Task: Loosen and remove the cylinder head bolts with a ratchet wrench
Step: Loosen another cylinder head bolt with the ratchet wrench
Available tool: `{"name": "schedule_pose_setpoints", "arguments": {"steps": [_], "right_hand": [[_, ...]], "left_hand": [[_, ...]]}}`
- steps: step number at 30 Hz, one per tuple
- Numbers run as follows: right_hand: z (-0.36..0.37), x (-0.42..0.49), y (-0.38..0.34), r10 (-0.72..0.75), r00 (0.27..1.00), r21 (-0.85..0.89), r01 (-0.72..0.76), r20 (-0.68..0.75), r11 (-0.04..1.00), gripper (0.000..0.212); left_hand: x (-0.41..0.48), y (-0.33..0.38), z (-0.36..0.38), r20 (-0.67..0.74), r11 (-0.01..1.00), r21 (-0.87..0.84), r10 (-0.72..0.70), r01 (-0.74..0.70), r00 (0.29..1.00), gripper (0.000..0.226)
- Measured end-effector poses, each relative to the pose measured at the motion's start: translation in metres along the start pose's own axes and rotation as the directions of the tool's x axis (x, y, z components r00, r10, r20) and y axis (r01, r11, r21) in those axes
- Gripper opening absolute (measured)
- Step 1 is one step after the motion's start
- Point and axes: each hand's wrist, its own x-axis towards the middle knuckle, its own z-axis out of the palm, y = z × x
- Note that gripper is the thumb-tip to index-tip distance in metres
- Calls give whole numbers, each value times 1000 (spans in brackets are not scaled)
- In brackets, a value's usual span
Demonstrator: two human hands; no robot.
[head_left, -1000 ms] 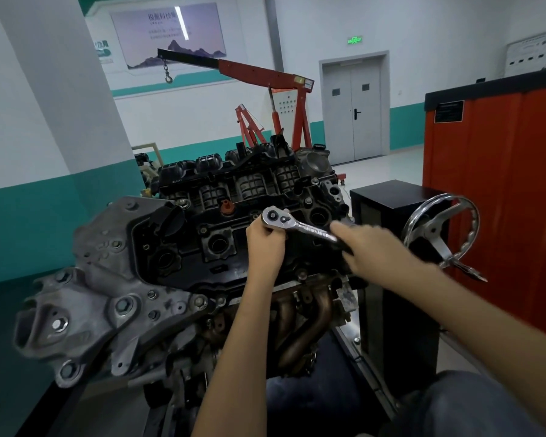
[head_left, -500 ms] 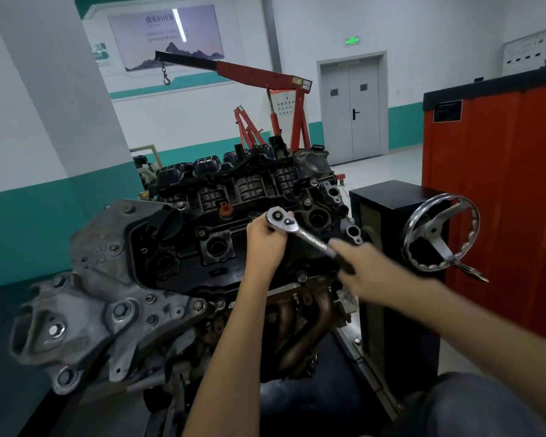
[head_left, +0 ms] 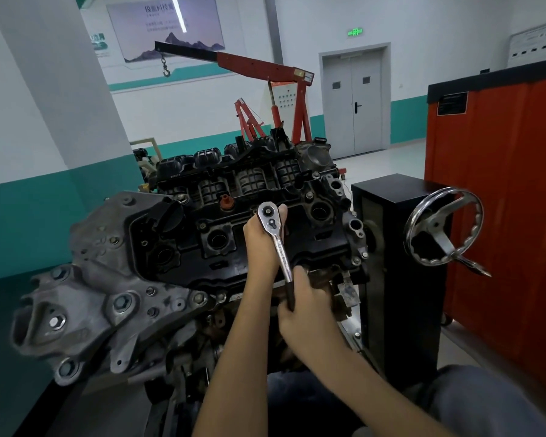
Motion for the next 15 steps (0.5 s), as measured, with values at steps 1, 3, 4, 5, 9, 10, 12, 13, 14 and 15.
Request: {"name": "schedule_pose_setpoints", "arguments": {"steps": [1, 3, 4, 5, 9, 10, 12, 13, 14, 15], "right_hand": [[0, 1, -1, 5, 1000, 9, -5, 10, 1000, 26], [-21, 8, 7, -16, 996, -67, 22, 88, 998, 28], [-40, 14, 15, -35, 988, -112, 53, 150, 992, 30], [-63, 24, 22, -58, 975, -170, 96, 215, 981, 31], [-143, 94, 27, -169, 898, -619, 407, 407, 671, 23], [-152, 110, 21, -212, 879, -678, 466, 427, 568, 21], [-151, 121, 16, -269, 866, -721, 501, 422, 479, 21], [-146, 114, 17, -264, 882, -724, 471, 389, 504, 21], [-138, 101, 22, -243, 909, -707, 417, 340, 570, 21], [-126, 82, 27, -211, 937, -649, 345, 277, 678, 21]], "left_hand": [[1, 0, -1, 5, 1000, 15, -5, 5, 1000, 54], [3, -3, -4, 32, 1000, 11, 0, 0, 999, 51], [3, -4, -5, 52, 1000, 4, 8, -8, 999, 49], [3, -3, -5, 70, 1000, 9, 19, -19, 997, 47], [2, 1, -5, 110, 993, 78, 77, -86, 991, 42], [2, 0, -5, 102, 993, 76, 78, -86, 992, 34], [2, -2, -8, 61, 995, 67, 70, -74, 996, 17], [1, -3, -8, 49, 996, 63, 64, -67, 997, 16], [0, -4, -7, 47, 996, 55, 60, -63, 997, 18], [0, -5, -5, 45, 997, 43, 60, -62, 997, 26]]}}
